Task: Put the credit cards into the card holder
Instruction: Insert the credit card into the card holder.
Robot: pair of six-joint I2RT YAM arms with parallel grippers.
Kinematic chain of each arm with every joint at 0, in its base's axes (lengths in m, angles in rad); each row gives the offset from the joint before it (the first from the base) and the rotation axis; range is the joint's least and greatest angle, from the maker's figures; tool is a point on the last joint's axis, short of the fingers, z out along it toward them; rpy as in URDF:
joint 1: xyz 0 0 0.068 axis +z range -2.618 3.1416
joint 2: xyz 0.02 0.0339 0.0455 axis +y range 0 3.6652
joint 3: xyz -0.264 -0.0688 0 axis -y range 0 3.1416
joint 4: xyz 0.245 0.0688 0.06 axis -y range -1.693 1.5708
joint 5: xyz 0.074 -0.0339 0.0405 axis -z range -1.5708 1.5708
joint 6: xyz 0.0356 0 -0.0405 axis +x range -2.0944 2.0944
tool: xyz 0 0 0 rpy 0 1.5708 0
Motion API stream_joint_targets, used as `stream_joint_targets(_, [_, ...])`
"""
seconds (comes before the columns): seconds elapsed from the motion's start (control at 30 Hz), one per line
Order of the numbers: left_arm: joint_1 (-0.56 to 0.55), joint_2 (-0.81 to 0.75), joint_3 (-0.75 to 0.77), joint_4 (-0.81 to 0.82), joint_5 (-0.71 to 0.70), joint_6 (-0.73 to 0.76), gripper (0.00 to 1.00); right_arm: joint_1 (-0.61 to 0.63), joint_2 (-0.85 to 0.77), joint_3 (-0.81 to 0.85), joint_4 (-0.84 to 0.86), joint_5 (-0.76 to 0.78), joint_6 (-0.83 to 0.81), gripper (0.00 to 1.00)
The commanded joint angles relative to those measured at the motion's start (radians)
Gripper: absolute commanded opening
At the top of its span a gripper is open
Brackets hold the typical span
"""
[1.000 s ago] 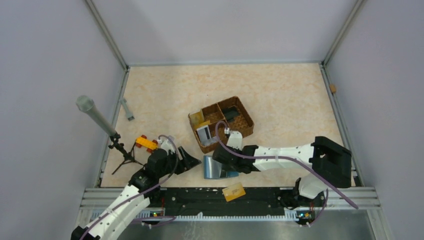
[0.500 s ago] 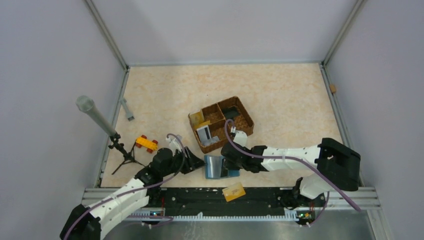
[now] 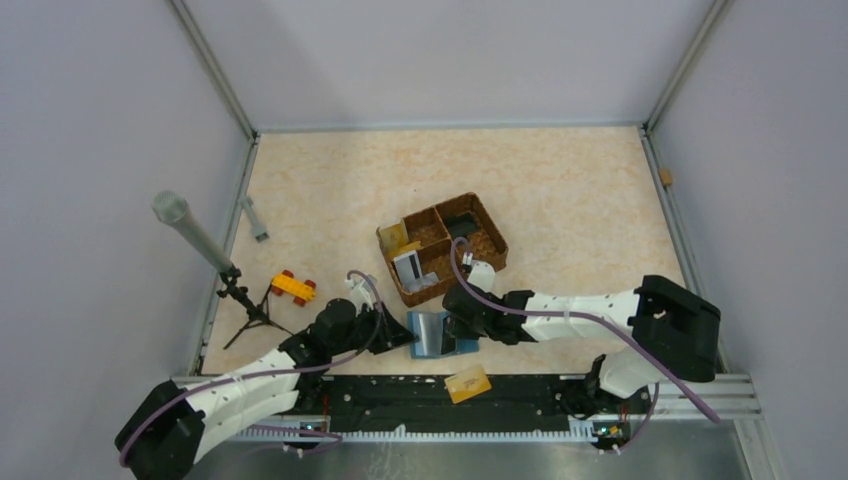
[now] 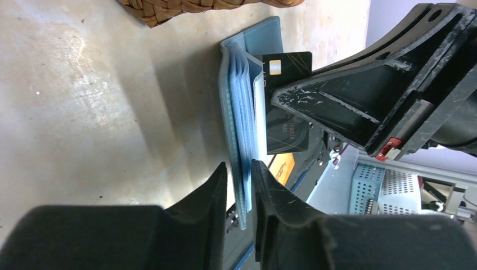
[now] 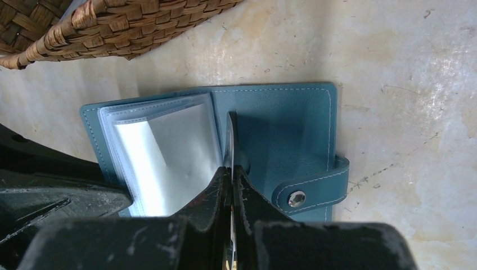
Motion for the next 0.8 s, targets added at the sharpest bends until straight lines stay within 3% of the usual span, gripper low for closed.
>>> stream_joint_targets(0.0, [-0.013,-0.022,0.004,0.065,-0.013,0.003,0.22,-0.009,0.059,-0.052,-0.061,0.003,-0.002,0.0])
stream_joint_targets(0.07, [-0.015,-0.03,0.002,0.074,-0.002,0.004,0.19,-0.013,0.065,-0.056,-0.063,0.0,0.005,0.0])
stream_joint_targets(0.2, [-0.018,-0.044,0.002,0.094,0.03,0.016,0.0,-0.02,0.079,-0.058,-0.063,-0.001,0.01,0.0])
stream_joint_targets(0.33, [-0.018,-0.061,0.038,0.032,0.034,0.018,0.0,-0.021,0.066,-0.045,-0.096,0.023,0.003,0.0])
stream_joint_targets(0.6, [-0.018,-0.065,0.281,-0.459,-0.064,0.036,0.0,-0.021,-0.095,0.021,-0.325,0.148,-0.046,0.0])
stream_joint_targets(0.77, [-0.021,-0.007,0.365,-0.571,-0.068,0.023,0.0,0.015,-0.216,0.056,-0.289,0.135,-0.118,0.0])
